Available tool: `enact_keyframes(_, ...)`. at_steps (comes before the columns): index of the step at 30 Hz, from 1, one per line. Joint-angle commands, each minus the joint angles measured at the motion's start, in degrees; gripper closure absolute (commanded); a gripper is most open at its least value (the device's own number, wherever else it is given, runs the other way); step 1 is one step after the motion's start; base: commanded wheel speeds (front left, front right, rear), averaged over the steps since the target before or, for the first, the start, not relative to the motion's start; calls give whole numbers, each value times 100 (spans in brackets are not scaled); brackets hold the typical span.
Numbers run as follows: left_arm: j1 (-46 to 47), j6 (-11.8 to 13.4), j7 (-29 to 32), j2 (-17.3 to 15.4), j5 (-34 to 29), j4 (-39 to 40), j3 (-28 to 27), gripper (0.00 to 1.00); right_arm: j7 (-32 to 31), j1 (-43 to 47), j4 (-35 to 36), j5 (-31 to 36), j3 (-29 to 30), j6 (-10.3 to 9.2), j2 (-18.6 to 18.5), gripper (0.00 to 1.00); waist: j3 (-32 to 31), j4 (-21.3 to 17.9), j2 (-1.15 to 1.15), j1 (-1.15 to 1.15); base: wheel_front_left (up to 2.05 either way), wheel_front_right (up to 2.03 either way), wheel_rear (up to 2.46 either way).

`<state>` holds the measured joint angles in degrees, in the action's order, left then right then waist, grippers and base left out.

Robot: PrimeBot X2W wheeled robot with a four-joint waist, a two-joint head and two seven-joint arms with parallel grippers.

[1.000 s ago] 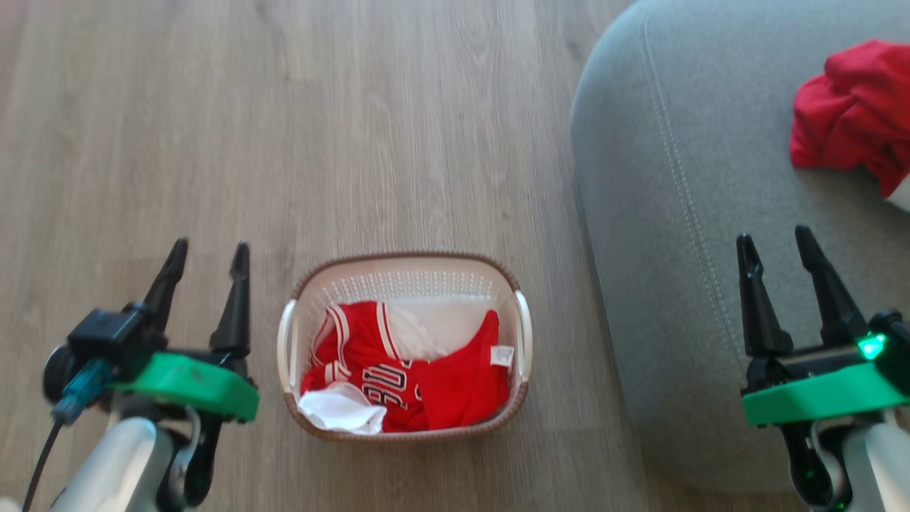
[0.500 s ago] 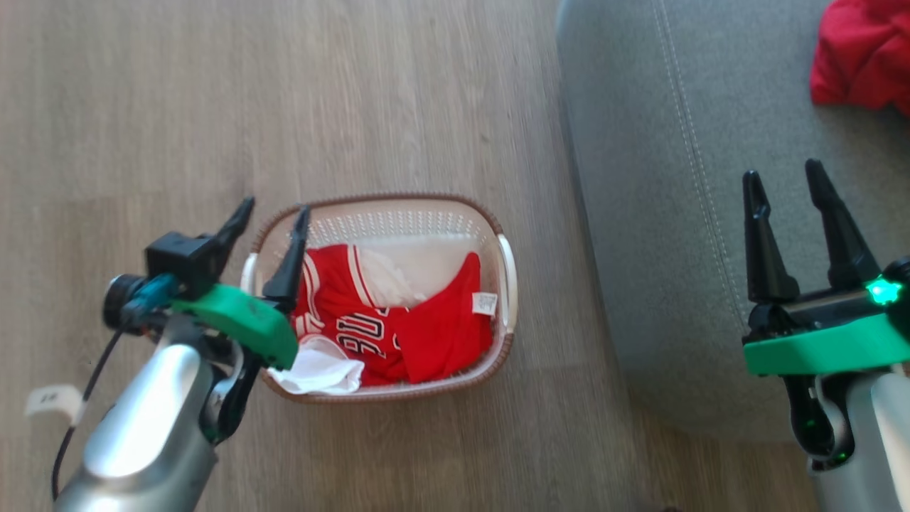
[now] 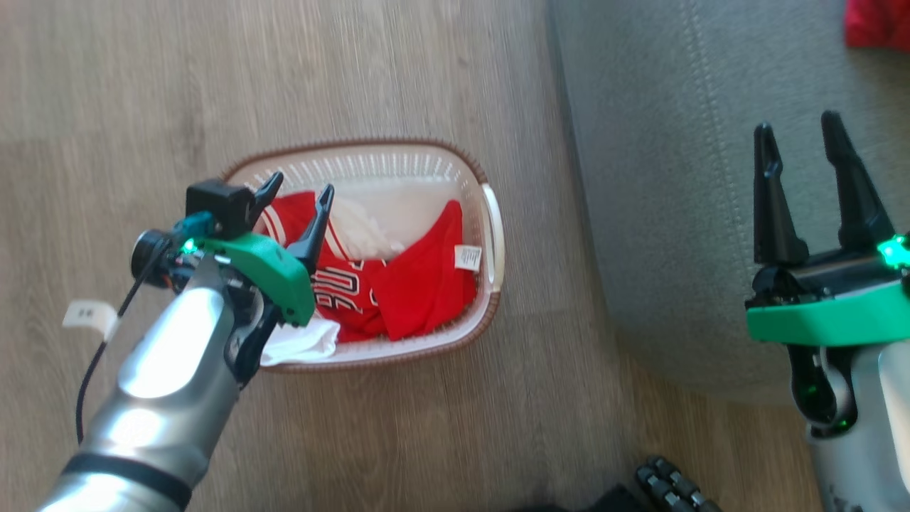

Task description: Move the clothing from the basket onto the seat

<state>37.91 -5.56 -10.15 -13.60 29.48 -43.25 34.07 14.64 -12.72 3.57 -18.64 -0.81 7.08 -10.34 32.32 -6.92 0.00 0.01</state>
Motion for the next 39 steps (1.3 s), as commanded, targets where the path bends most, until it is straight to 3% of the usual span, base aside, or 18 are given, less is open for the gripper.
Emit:
enact_keyframes(1,173,-19,-9,-93,7,8,-120,0,34,-65,221,44,-85,41,25,0,201,-16,0,-1,0,0,0)
enact_keyframes(13,1011,-182,564,250,190,-1509,336,0,35,-405,402,147,-136,41,107,0,928,-74,0,-1,0,0,0)
enact_keyframes(19,1229,-190,1180,392,409,-2003,649,0,35,-526,404,163,-167,41,211,0,1197,-119,0,-1,0,0,0)
enact_keyframes(39,1890,-192,2175,-9,100,-2779,1939,0,36,-807,558,215,-301,41,455,0,2014,-434,0,-1,0,0,0)
